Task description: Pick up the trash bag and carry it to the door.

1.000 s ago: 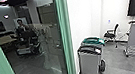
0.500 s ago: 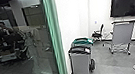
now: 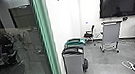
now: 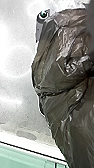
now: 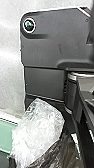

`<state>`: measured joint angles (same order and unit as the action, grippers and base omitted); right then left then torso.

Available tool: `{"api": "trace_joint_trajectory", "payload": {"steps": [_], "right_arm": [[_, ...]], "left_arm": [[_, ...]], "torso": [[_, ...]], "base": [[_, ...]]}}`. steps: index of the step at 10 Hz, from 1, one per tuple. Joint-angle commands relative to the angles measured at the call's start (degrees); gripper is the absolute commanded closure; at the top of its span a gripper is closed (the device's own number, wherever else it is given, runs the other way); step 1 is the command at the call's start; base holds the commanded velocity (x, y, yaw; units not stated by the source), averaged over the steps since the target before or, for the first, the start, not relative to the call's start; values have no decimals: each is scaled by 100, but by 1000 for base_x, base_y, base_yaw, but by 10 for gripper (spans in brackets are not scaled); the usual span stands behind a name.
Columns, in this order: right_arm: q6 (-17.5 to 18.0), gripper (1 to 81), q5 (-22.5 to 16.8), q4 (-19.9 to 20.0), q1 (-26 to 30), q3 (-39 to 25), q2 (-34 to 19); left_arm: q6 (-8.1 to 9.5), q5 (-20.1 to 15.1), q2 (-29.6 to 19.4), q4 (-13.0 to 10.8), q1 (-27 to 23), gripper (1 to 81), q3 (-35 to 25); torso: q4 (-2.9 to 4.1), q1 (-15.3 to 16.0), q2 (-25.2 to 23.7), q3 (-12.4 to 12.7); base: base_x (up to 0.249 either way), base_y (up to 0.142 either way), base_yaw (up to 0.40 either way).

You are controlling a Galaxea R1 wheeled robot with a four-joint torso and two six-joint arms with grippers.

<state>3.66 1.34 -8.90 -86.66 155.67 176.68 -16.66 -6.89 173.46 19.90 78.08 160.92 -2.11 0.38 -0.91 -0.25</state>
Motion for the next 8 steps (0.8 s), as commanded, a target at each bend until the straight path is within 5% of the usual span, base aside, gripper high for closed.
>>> {"api": "trace_joint_trajectory", "payload": {"steps": [1, 8], "right_arm": [[-40, 10, -292, -68, 311, -38, 81], [-41, 10, -292, -77, 311, -38, 81]], "left_arm": [[-21, -375, -39, -12, -368, 811, 19], [-21, -375, -39, -12, -367, 811, 63]], "torso": [[0, 0, 0, 0], [0, 0, 0, 0]], "base": [[0, 0, 351], [0, 0, 355]]}}
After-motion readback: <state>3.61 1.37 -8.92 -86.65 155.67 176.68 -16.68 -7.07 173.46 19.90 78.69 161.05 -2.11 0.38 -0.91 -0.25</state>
